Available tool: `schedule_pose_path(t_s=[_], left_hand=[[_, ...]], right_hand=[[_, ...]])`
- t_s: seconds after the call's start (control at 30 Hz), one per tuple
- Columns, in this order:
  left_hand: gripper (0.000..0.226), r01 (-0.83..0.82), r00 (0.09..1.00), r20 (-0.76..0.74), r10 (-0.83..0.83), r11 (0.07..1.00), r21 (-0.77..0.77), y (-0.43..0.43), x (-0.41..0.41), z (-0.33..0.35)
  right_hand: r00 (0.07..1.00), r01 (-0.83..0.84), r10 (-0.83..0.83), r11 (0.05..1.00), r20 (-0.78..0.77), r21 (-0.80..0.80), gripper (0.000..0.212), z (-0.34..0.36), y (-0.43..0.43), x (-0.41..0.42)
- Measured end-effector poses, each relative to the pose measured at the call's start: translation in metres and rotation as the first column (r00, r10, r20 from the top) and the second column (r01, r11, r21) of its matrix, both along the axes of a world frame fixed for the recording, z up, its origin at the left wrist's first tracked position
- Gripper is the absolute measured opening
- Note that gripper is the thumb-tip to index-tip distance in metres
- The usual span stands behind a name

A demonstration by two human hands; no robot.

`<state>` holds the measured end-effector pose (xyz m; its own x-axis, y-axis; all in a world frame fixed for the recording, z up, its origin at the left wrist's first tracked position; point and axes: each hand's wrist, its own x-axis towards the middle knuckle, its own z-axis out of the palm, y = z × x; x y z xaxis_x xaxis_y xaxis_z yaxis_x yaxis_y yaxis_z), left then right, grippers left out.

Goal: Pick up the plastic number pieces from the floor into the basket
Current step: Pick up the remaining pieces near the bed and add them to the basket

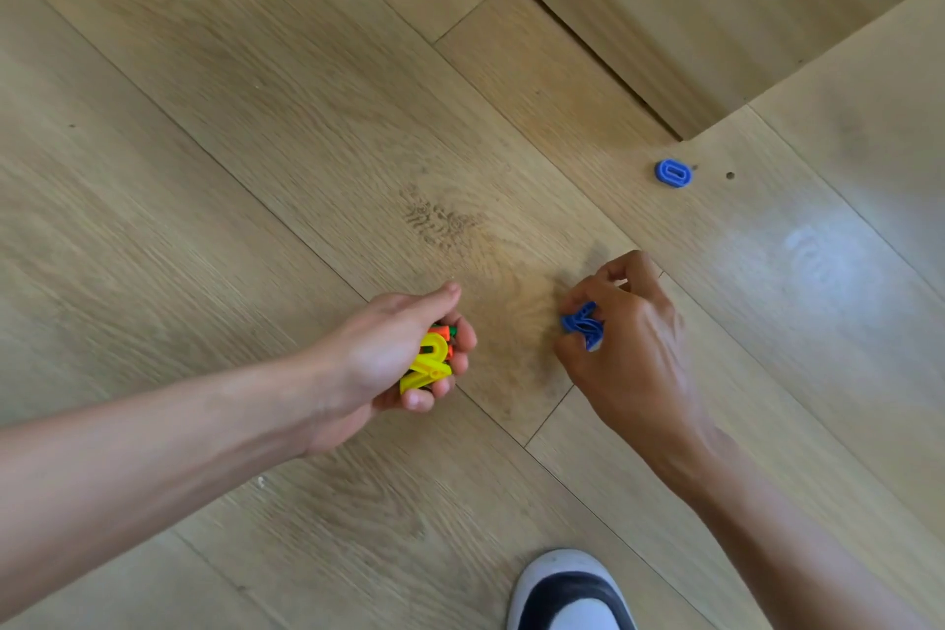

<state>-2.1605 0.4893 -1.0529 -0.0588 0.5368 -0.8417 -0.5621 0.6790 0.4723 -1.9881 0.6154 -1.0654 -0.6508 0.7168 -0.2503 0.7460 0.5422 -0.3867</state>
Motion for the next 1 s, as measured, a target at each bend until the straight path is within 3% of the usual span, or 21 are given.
schedule_pose_path(t_s=[0.07, 0.17, 0.23, 0.33, 0.4, 0.53, 0.6, 0.67, 0.77, 1.0], left_hand=[[0.042, -0.001, 1.0, 0.009, 0.001, 1.0, -0.006, 0.002, 0.001, 0.0], [0.044, -0.025, 0.995, 0.093, 0.025, 1.0, -0.004, 0.004, 0.004, 0.0], [0.05, -0.063, 0.974, 0.218, 0.053, 0.997, 0.042, 0.006, 0.006, 0.003], [0.064, -0.11, 0.936, 0.348, 0.051, 0.982, 0.152, 0.011, 0.01, 0.005], [0.059, -0.129, 0.947, 0.315, 0.065, 0.974, 0.186, 0.013, 0.012, 0.006], [0.036, -0.165, 0.976, 0.174, 0.129, 0.964, 0.21, 0.012, 0.011, 0.007], [0.038, -0.185, 0.97, 0.196, 0.146, 0.963, 0.197, 0.009, 0.009, 0.007], [0.041, -0.164, 0.971, 0.204, 0.124, 0.967, 0.197, 0.007, 0.008, 0.008], [0.043, -0.135, 0.974, 0.207, 0.093, 0.971, 0.198, 0.006, 0.009, 0.008], [0.041, -0.08, 0.985, 0.165, 0.052, 0.982, 0.174, 0.005, 0.002, 0.007]], right_hand=[[0.999, 0.029, -0.03, 0.999, -0.034, -0.024, 0.015, 0.005, 0.0, -0.002], [0.945, 0.056, -0.109, 0.983, -0.308, -0.177, 0.019, 0.03, -0.007, -0.014], [0.882, -0.055, -0.059, 0.972, -0.467, -0.227, 0.02, 0.052, -0.019, -0.026], [0.885, -0.19, 0.104, 0.971, -0.455, -0.148, 0.025, 0.067, -0.036, -0.039], [0.893, -0.221, 0.143, 0.965, -0.427, -0.139, 0.023, 0.068, -0.041, -0.04], [0.818, -0.151, 0.108, 0.988, -0.564, -0.03, 0.016, 0.066, -0.012, -0.031], [0.865, 0.03, 0.0, 0.998, -0.501, 0.052, 0.017, 0.055, 0.028, -0.025], [0.944, 0.144, -0.097, 0.981, -0.316, 0.131, 0.021, 0.036, 0.072, -0.017], [0.996, 0.085, -0.076, 0.959, -0.042, 0.269, 0.025, 0.001, 0.118, -0.005], [0.998, 0.038, -0.017, 0.925, -0.059, 0.379, 0.009, -0.019, 0.144, -0.013]])
